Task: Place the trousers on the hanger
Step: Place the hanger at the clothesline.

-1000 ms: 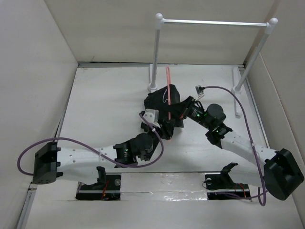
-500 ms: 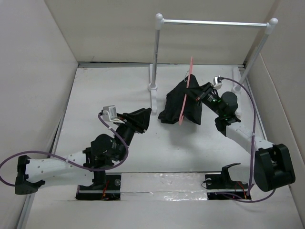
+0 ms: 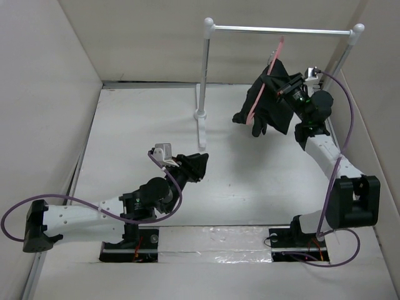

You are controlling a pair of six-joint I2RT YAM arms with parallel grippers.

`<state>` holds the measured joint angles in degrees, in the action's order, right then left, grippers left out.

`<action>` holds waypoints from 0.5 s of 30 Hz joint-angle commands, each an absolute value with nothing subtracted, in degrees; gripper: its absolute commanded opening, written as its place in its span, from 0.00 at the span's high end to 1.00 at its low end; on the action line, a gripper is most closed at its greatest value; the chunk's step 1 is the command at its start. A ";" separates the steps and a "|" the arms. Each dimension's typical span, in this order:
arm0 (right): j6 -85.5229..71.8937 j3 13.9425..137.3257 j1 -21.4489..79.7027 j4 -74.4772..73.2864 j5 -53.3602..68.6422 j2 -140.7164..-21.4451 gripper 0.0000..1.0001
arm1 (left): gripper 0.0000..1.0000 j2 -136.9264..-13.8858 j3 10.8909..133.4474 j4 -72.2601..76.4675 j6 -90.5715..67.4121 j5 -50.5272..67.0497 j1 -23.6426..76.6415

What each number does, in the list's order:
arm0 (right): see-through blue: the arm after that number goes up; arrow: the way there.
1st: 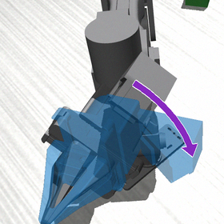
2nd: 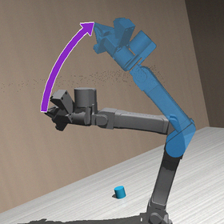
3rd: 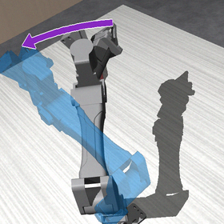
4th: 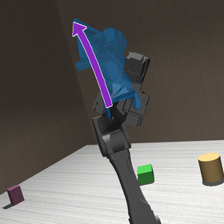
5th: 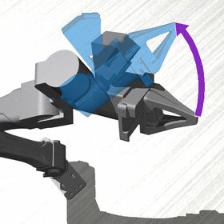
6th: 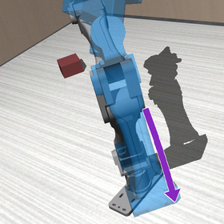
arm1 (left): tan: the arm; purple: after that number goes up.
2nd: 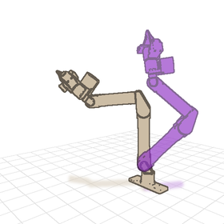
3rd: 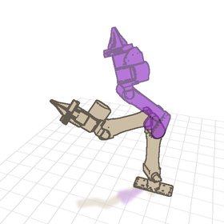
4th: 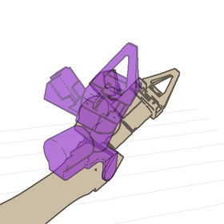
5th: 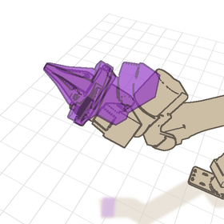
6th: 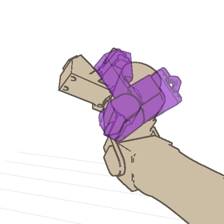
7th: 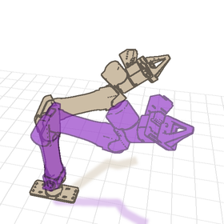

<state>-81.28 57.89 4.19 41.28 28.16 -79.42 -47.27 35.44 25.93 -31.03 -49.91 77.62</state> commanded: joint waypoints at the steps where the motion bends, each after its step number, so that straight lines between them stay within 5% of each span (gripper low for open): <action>1: -82.79 66.94 3.52 48.61 29.88 -81.82 1.00 | 0.67 -47.11 34.45 26.28 -33.57 -48.96 77.52; 15: -84.99 85.50 -1.75 43.87 32.26 -95.62 1.00 | 0.67 -47.64 31.73 21.80 -40.16 -49.04 77.52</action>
